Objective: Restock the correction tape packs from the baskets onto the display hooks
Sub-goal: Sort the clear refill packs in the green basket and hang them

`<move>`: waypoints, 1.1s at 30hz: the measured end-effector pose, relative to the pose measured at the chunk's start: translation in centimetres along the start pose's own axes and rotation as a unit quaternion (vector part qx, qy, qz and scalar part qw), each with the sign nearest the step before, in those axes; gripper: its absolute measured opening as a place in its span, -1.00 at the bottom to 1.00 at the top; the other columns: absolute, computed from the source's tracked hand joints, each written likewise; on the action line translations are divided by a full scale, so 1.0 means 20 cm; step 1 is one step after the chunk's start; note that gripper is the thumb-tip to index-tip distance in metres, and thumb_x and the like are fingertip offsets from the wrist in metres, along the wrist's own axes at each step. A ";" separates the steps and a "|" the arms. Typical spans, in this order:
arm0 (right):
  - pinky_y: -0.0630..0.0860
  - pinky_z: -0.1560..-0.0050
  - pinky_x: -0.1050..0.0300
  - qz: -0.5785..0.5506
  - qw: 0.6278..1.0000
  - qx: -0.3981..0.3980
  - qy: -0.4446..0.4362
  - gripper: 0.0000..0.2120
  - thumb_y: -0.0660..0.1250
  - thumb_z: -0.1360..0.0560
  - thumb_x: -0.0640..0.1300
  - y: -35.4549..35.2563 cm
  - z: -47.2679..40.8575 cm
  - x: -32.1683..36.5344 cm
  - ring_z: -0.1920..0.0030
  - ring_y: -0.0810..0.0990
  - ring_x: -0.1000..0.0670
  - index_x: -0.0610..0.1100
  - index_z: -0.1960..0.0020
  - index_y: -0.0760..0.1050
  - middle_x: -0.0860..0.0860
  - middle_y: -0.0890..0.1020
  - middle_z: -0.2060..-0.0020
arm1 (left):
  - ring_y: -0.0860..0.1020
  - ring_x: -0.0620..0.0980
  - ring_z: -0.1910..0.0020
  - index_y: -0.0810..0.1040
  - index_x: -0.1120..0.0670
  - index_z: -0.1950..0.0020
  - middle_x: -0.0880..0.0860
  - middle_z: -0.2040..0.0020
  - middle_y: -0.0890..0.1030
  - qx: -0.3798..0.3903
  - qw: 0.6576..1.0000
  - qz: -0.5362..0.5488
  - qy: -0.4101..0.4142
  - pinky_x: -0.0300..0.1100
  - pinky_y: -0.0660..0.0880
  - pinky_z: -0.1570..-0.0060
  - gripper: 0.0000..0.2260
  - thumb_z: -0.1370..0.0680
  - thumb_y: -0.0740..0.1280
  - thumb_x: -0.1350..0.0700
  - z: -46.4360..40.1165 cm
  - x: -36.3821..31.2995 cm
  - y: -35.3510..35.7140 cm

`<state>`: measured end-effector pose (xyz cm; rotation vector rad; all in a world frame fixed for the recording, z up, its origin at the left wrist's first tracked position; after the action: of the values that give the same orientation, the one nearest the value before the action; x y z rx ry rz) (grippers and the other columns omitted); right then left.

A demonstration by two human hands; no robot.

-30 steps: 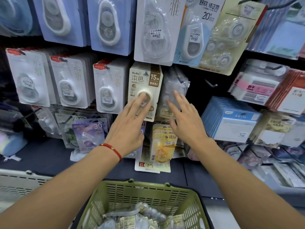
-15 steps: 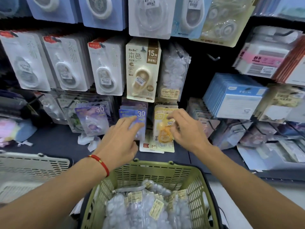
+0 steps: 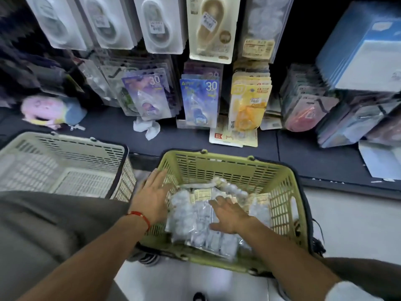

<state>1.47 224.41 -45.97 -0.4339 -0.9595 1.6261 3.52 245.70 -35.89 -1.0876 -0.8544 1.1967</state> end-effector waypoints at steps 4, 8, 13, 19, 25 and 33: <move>0.37 -0.43 -0.11 -0.092 0.984 -0.131 0.074 -0.38 0.31 -0.65 0.13 -0.06 -0.05 0.01 -0.48 0.38 -0.20 -0.15 -0.58 0.23 -0.15 0.40 -0.49 | -0.06 0.14 -0.70 0.46 0.00 -0.51 0.11 -0.72 0.02 -0.056 0.990 0.125 -0.036 0.09 0.11 -0.63 -0.45 -0.52 0.38 0.24 -0.03 0.02 -0.06; 0.44 -0.41 -0.06 -0.383 0.903 -0.154 0.119 -0.32 0.46 -0.61 -0.02 -0.05 -0.09 0.02 -0.47 0.43 -0.23 -0.15 -0.59 0.20 -0.20 0.41 -0.49 | -0.13 0.21 -0.70 0.50 0.04 -0.45 0.16 -0.71 0.04 -0.047 0.994 0.092 -0.036 0.09 -0.10 -0.66 -0.52 -0.52 0.43 0.18 -0.01 -0.04 0.02; 0.53 -0.19 -0.07 -0.222 0.942 -0.202 0.152 -0.45 0.43 -0.59 0.04 -0.06 -0.07 0.02 -0.34 0.49 -0.23 -0.14 -0.45 0.30 -0.17 0.41 -0.37 | 0.20 0.13 -0.64 0.49 0.04 -0.48 0.13 -0.61 0.33 0.047 0.994 0.091 0.039 -0.05 0.09 -0.63 -0.50 -0.53 0.35 0.22 0.02 -0.22 0.20; 0.49 -0.20 -0.06 -0.079 0.996 0.040 -0.019 -0.33 0.48 -0.53 0.17 0.20 0.01 0.07 -0.33 0.49 -0.16 -0.04 -0.52 0.32 -0.11 0.50 -0.34 | 0.19 0.25 -0.62 0.13 -0.05 -0.69 0.24 -0.66 0.14 0.192 0.944 0.237 -0.126 0.05 0.26 -0.55 -0.31 -0.62 0.37 -0.04 0.03 -0.23 0.53; 0.43 -0.25 0.01 -0.118 0.993 0.025 0.002 -0.42 0.53 -0.53 0.03 0.19 0.08 -0.04 -0.33 0.45 -0.13 -0.07 -0.44 0.39 -0.10 0.48 -0.30 | 0.47 0.31 -0.38 0.00 0.03 -0.67 0.35 -0.51 0.21 0.160 0.940 0.229 -0.195 0.01 0.47 -0.31 -0.07 -0.52 0.51 -0.20 -0.05 -0.25 0.54; 0.42 -0.41 -0.12 -0.535 0.838 0.023 0.106 -0.82 0.47 -0.56 -0.27 0.03 0.25 -0.41 -0.29 0.55 -0.10 -0.11 -0.11 0.56 -0.07 0.60 -0.21 | 0.44 0.24 -0.47 0.09 0.12 -0.65 0.22 -0.52 0.40 0.089 0.804 0.491 -0.323 0.03 0.47 -0.42 -0.26 -0.56 0.37 0.34 0.04 -0.18 0.44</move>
<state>-0.05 215.05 -45.08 0.0067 -0.7576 0.5523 -0.47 242.52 -43.88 -0.9678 -0.6213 2.5783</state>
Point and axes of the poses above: each hand's wrist, its own z-axis away from the middle knuckle, its own y-axis out of the palm, x = y × z, the point moved 9 cm from there along -z, towards the middle knuckle
